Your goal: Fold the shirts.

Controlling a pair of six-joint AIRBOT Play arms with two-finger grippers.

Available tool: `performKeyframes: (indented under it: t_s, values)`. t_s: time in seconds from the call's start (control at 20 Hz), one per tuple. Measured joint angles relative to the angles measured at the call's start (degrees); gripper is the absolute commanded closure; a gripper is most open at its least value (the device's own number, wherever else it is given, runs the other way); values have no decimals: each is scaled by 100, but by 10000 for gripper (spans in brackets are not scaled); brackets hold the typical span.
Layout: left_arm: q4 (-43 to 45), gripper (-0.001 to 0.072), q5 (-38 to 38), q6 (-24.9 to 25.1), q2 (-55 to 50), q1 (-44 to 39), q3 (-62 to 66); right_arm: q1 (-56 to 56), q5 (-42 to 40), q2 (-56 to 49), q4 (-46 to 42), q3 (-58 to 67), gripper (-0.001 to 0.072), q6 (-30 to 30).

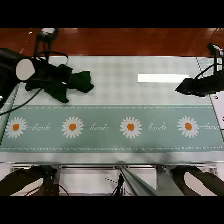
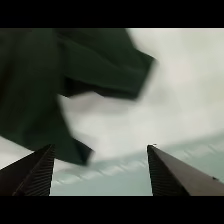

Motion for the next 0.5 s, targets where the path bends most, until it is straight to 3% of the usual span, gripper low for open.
performKeyframes:
  t_s: [0.25,0.5]
  values:
    - [-83,4,557,-426,-431,1307,0,0,-35,0,-199,0,224,0]
    - [-739,3,964,-531,-1287,1875,0,0,-39,0,-258,0,224,7]
